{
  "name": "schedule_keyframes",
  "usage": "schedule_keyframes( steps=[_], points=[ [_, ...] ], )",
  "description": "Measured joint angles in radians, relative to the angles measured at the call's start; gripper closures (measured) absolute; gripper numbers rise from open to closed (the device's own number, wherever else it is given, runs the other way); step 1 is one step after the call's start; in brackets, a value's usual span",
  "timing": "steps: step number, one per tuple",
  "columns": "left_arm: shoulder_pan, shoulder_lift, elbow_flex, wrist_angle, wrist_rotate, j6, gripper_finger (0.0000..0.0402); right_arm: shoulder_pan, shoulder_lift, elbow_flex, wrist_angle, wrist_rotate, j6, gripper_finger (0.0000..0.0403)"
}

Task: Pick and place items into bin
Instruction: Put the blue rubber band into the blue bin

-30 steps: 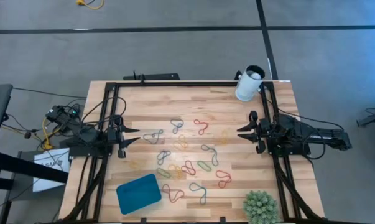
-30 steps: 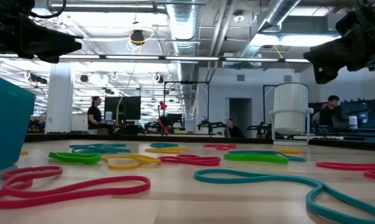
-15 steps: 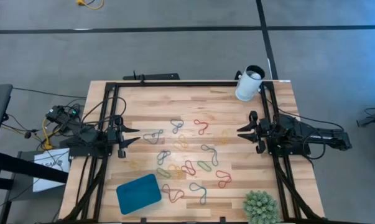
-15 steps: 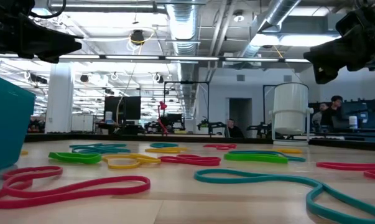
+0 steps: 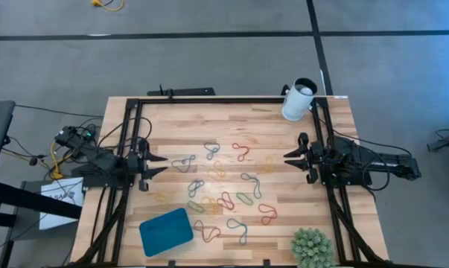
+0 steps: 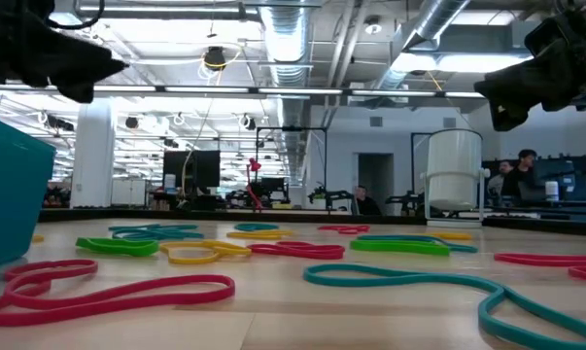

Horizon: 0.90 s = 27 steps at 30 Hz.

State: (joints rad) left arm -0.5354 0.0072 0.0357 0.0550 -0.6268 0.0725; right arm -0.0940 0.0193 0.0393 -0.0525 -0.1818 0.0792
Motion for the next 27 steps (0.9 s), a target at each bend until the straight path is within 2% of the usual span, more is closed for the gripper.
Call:
schedule_keyframes(
  steps=[6, 12, 14, 16, 17, 23, 27],
  points=[
    [0.0, -0.002, 0.002, 0.065, -0.044, 0.068, 0.0268, 0.0, 0.0, 0.0, 0.0, 0.0, 0.0, 0.031],
    [0.001, -0.002, 0.004, 0.072, -0.067, -0.157, 0.0269, 0.0, 0.0, 0.0, 0.011, -0.002, -0.043, 0.031],
    [0.0, 0.013, 0.006, 0.054, -0.087, -0.262, 0.0269, 0.002, 0.0, 0.0, 0.04, -0.003, 0.044, 0.031],
    [0.001, 0.044, 0.006, 0.021, -0.09, -0.306, 0.0269, 0.002, 0.0, 0.0, 0.053, -0.002, 0.128, 0.031],
    [0.001, 0.065, 0.006, 0.02, -0.095, -0.316, 0.0269, 0.001, 0.001, -0.001, 0.067, 0.003, 0.121, 0.031],
    [0.028, 0.192, 0.047, 0.184, -0.149, -0.209, 0.0269, 0.0, 0.001, -0.001, 0.265, 0.03, -0.014, 0.031],
    [0.073, 0.273, 0.152, 0.137, -0.215, -0.173, 0.0269, 0.002, 0.0, 0.0, 0.326, 0.042, -0.027, 0.031]
  ],
)
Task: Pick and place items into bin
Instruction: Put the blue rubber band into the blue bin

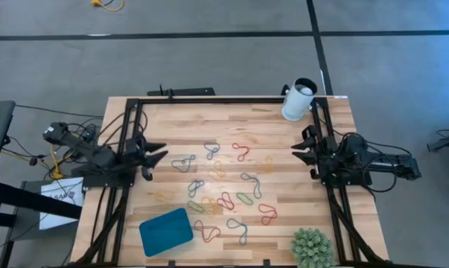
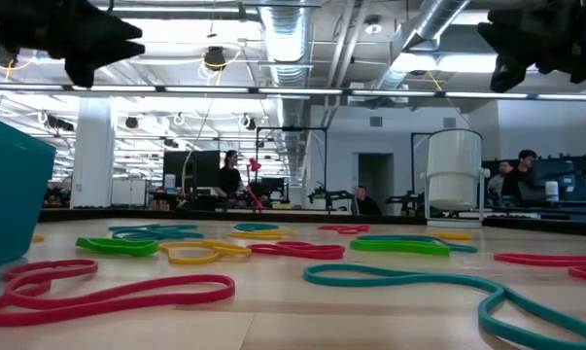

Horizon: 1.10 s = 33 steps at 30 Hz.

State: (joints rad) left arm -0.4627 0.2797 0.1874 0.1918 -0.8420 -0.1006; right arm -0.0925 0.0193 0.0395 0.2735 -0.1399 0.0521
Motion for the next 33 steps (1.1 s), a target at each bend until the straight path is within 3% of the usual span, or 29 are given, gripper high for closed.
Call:
schedule_keyframes(
  steps=[3, 7, 12, 15, 21, 25, 29, 33],
  points=[
    [0.035, 0.064, 0.053, -0.16, -0.028, -0.033, 0.0269, -0.001, 0.0, 0.0, -0.04, 0.041, 0.0, 0.031],
    [0.071, 0.148, 0.049, -0.386, 0.028, -0.266, 0.0269, -0.002, 0.005, -0.001, -0.076, 0.043, 0.075, 0.031],
    [0.103, 0.284, -0.007, -0.468, 0.079, -0.49, 0.0269, -0.002, 0.006, 0.0, -0.032, 0.151, 0.02, 0.031],
    [0.126, 0.373, -0.034, -0.391, 0.126, -0.528, 0.0269, -0.002, 0.008, 0.0, -0.039, 0.225, 0.019, 0.031],
    [0.221, 0.583, -0.043, -0.221, 0.173, -0.458, 0.0269, -0.001, 0.1, 0.0, -0.021, 0.163, 0.066, 0.031],
    [0.287, 0.715, -0.041, -0.133, 0.3, -0.42, 0.0269, -0.002, 0.233, 0.0, 0.013, 0.188, 0.122, 0.031],
    [0.337, 0.842, -0.04, -0.015, 0.361, -0.35, 0.0269, -0.002, 0.411, 0.021, 0.091, 0.285, 0.053, 0.031],
    [0.373, 0.954, -0.04, 0.11, 0.392, -0.279, 0.0269, -0.002, 0.591, 0.062, 0.175, 0.29, 0.064, 0.031]
  ],
)
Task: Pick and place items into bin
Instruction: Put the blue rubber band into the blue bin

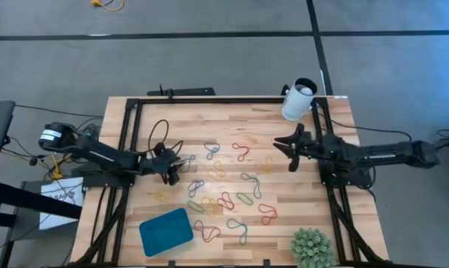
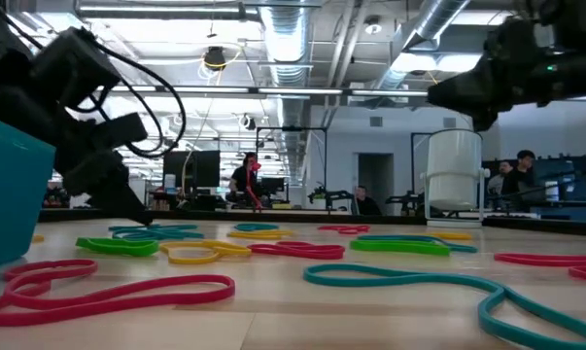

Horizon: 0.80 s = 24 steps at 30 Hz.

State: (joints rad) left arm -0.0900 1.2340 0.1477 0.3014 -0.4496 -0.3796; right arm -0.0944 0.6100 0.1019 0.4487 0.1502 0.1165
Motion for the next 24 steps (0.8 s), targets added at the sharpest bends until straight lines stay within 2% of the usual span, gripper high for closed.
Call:
schedule_keyframes(
  steps=[4, 8, 10, 13, 15, 18, 24],
  points=[
    [0.04, 0.097, 0.002, 0.093, 0.001, 0.048, 0.0269, 0.0, 0.176, 0.061, 0.008, -0.02, 0.014, 0.031],
    [0.064, 0.184, 0.006, 0.127, 0.023, 0.03, 0.0282, 0.0, 0.34, 0.127, 0.01, -0.02, 0.014, 0.031],
    [0.064, 0.216, 0.009, 0.145, 0.025, 0.021, 0.0304, 0.0, 0.416, 0.156, 0.008, -0.02, 0.013, 0.031],
    [0.054, 0.233, 0.008, 0.177, 0.043, 0.03, 0.0368, 0.0, 0.518, 0.197, 0.009, -0.02, 0.015, 0.031],
    [0.039, 0.222, 0.005, 0.189, 0.052, 0.043, 0.039, 0.0, 0.582, 0.226, 0.008, -0.012, 0.021, 0.031],
    [0.016, 0.175, 0.012, 0.155, 0.047, 0.067, 0.0399, 0.0, 0.666, 0.265, 0.009, 0.034, 0.121, 0.031],
    [-0.065, -0.016, 0.1, -0.083, 0.062, 0.07, 0.0401, 0.0, 0.802, 0.326, 0.009, 0.04, 0.172, 0.031]
  ],
)
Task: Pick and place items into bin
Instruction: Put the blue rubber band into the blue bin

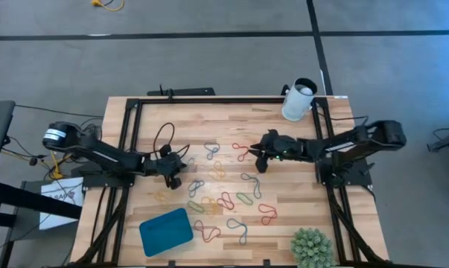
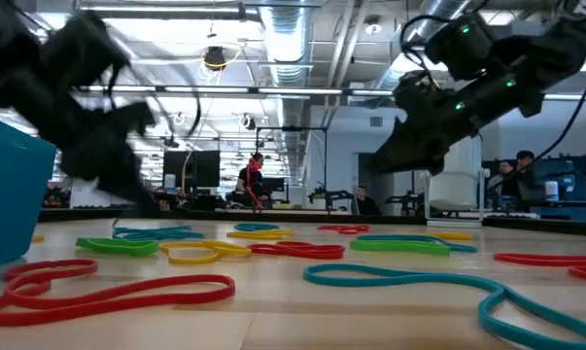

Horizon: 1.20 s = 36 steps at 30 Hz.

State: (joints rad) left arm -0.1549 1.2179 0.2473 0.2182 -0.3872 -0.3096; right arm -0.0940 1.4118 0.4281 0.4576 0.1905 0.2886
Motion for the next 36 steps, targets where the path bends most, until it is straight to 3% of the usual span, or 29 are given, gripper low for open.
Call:
schedule_keyframes(
  steps=[7, 10, 13, 17, 22, 28, 36],
  points=[
    [-0.213, -0.25, 0.211, -0.345, -0.051, -0.042, 0.0401, 0.0, 0.104, 0.068, 0.0, 0.028, 0.033, 0.031],
    [-0.334, -0.287, 0.309, -0.522, -0.055, -0.13, 0.0401, 0.003, 0.147, 0.103, 0.001, 0.027, 0.045, 0.031],
    [-0.464, -0.286, 0.386, -0.583, -0.029, -0.183, 0.0401, 0.01, 0.191, 0.14, 0.002, 0.024, 0.044, 0.031],
    [-0.614, -0.259, 0.433, -0.559, -0.008, -0.28, 0.0401, 0.016, 0.255, 0.178, -0.001, 0.021, 0.045, 0.031],
    [-0.737, -0.181, 0.437, -0.56, -0.096, -0.451, 0.0401, 0.015, 0.331, 0.227, -0.002, 0.021, 0.045, 0.031],
    [-0.748, 0.005, 0.437, -0.541, -0.14, -0.585, 0.0401, 0.015, 0.394, 0.293, -0.001, 0.021, 0.033, 0.031],
    [-0.717, 0.19, 0.437, -0.215, -0.006, -0.572, 0.0384, 0.016, 0.341, 0.356, -0.014, 0.016, -0.091, 0.031]
  ],
)
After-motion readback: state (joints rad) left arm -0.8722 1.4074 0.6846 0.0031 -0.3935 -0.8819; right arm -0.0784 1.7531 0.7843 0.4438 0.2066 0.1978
